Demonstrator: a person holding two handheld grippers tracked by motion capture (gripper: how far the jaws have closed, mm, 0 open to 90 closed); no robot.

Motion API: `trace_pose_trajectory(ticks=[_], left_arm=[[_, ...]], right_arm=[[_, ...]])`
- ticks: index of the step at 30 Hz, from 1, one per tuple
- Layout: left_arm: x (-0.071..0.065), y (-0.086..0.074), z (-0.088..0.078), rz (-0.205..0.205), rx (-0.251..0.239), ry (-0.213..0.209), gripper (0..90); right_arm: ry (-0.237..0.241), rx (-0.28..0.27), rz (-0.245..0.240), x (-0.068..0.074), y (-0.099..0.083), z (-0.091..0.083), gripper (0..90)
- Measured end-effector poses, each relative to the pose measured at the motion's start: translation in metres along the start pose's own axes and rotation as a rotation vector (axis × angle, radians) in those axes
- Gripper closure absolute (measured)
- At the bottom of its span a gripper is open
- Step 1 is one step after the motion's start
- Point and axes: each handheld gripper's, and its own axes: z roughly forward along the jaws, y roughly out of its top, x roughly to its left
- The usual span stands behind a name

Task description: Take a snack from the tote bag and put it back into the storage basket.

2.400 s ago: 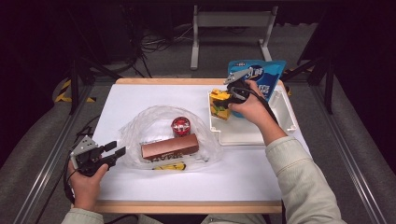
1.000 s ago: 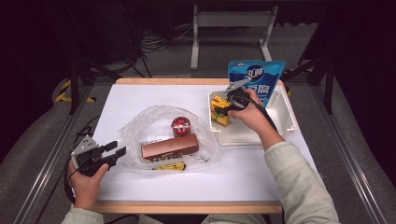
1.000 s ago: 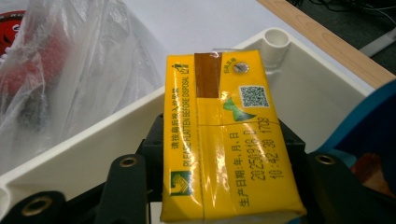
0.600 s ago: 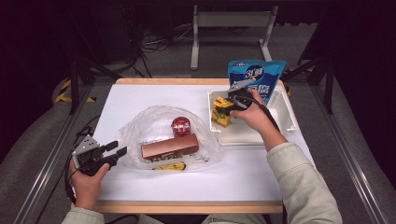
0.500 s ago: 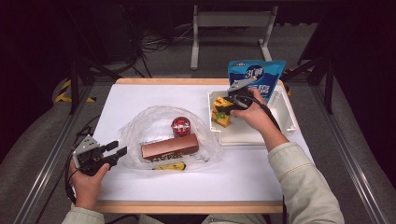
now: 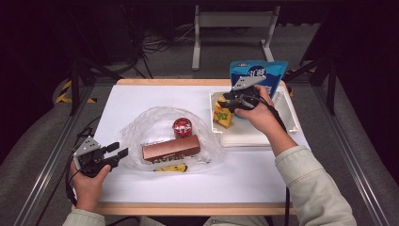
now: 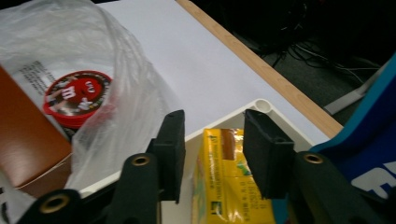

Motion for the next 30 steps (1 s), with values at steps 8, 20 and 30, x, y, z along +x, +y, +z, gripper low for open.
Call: trace_pose_trajectory(ticks=[8,20,30], left_arm=[[0.0,0.0,0.0,0.0,-0.001,0.0,49.7],[0.0,0.001,0.0,0.001,-0.001,0.0,49.6],[0.0,0.0,0.0,-0.001,0.0,0.001,49.7]], right_arm=[[0.063,0.08,0.002,0.012,-0.003,-0.005,85.9],[0.099,0.192,0.019,0.015,-0.024,0.008,90.0],[0.092,0.284,0.056,0.01,-0.04,0.015,90.0]])
